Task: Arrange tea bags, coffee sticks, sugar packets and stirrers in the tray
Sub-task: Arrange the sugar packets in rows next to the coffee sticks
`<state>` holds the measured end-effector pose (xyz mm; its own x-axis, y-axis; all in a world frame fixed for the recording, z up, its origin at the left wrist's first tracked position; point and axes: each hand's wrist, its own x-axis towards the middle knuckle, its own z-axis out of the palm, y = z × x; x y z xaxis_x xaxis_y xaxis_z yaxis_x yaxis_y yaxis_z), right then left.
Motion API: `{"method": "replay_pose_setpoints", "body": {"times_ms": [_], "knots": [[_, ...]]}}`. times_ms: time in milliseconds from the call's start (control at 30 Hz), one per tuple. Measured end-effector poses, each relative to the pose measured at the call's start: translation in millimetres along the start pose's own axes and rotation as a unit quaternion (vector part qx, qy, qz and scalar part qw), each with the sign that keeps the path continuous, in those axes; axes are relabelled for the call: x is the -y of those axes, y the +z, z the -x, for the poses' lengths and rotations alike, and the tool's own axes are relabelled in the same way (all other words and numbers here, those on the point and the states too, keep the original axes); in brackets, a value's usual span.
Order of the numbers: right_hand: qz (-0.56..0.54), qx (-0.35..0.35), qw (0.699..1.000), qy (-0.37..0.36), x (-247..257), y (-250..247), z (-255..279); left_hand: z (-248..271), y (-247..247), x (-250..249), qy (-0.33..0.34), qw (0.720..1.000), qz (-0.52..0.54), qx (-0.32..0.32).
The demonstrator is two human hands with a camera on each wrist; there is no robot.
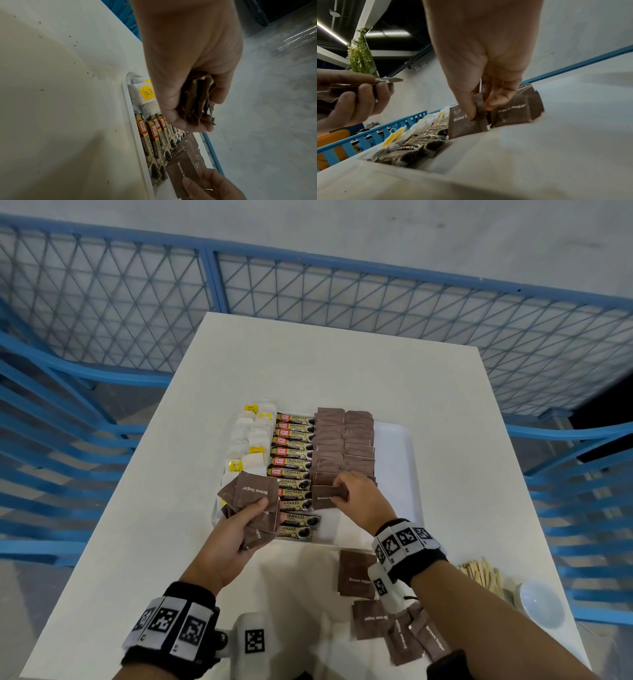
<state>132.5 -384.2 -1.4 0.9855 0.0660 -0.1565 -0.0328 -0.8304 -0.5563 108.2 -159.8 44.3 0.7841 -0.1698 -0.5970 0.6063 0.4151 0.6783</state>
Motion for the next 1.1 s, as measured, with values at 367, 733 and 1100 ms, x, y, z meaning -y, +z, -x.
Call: {"method": "replay_pose_setpoints", "body": {"times_ms": [367, 733, 1100], "knots": [[0.010, -0.030, 0.999, 0.014, -4, 2, -2, -1, 2, 0, -0.010, 1.000, -0.006, -0.005], [-0.060, -0.159, 0.984, 0.047, -26, 2, 23, 2, 7, 0, -0.008, 1.000, -0.029, -0.007], [-0.021, -0.107, 0.992, 0.069, -37, 3, 21, 0, 7, 2, -0.006, 1.000, -0.030, 0.007]]}}
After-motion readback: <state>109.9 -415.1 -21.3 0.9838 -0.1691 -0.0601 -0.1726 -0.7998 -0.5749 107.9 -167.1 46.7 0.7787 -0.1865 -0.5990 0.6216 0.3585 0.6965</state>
